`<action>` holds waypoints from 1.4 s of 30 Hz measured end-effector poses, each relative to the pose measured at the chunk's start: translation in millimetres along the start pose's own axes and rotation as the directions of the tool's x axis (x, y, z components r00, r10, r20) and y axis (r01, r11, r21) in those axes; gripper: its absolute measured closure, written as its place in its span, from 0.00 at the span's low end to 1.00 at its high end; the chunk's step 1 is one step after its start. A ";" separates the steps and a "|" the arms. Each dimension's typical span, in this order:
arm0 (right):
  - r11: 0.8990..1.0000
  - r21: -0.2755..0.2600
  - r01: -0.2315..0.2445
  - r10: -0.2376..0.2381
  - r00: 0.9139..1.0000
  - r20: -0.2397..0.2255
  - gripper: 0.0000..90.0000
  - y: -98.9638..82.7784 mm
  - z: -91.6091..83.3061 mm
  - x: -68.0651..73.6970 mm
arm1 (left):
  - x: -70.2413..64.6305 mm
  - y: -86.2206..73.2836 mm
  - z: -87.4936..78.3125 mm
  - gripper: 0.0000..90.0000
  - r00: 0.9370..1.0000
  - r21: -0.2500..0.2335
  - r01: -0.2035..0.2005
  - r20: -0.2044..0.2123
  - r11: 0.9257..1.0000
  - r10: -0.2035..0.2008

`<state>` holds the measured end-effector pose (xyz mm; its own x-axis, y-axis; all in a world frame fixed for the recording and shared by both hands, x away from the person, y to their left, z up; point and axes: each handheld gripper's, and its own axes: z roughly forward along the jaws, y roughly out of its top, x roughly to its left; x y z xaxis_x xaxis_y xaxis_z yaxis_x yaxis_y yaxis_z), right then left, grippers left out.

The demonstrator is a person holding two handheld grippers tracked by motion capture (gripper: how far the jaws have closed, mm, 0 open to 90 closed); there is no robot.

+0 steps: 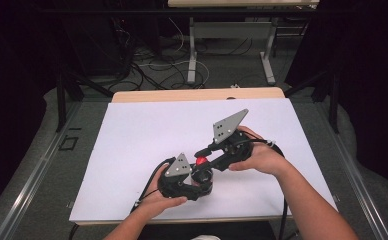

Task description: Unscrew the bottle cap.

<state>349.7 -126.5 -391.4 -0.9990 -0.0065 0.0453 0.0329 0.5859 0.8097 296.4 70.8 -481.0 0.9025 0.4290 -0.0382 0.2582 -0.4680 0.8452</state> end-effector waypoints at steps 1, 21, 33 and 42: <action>1.000 0.002 -0.009 0.009 1.000 0.008 0.68 0.1 0.4 0.6 | 0.1 -0.2 0.1 0.34 1.000 0.001 0.001 -0.001 1.000 -0.001; 0.957 -0.033 -0.289 0.274 0.857 0.437 0.55 24.0 4.5 34.7 | 9.0 -2.8 -1.7 0.34 0.994 -0.008 0.071 -0.087 0.997 -0.071; 0.883 -0.021 -0.469 0.427 0.783 0.452 0.62 34.1 13.0 36.6 | 5.7 -3.1 1.1 0.34 0.990 0.003 0.060 -0.125 0.998 -0.059; 0.846 0.020 -0.534 0.454 0.739 0.498 0.67 37.7 20.5 33.8 | 4.8 -3.3 2.0 0.34 0.990 0.004 0.064 -0.125 0.998 -0.063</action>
<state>316.5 -88.1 -371.3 -0.7387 0.6650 0.1095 0.5602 0.5154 0.6485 300.5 72.9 -485.0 0.8343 0.5508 -0.0245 0.3169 -0.4428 0.8387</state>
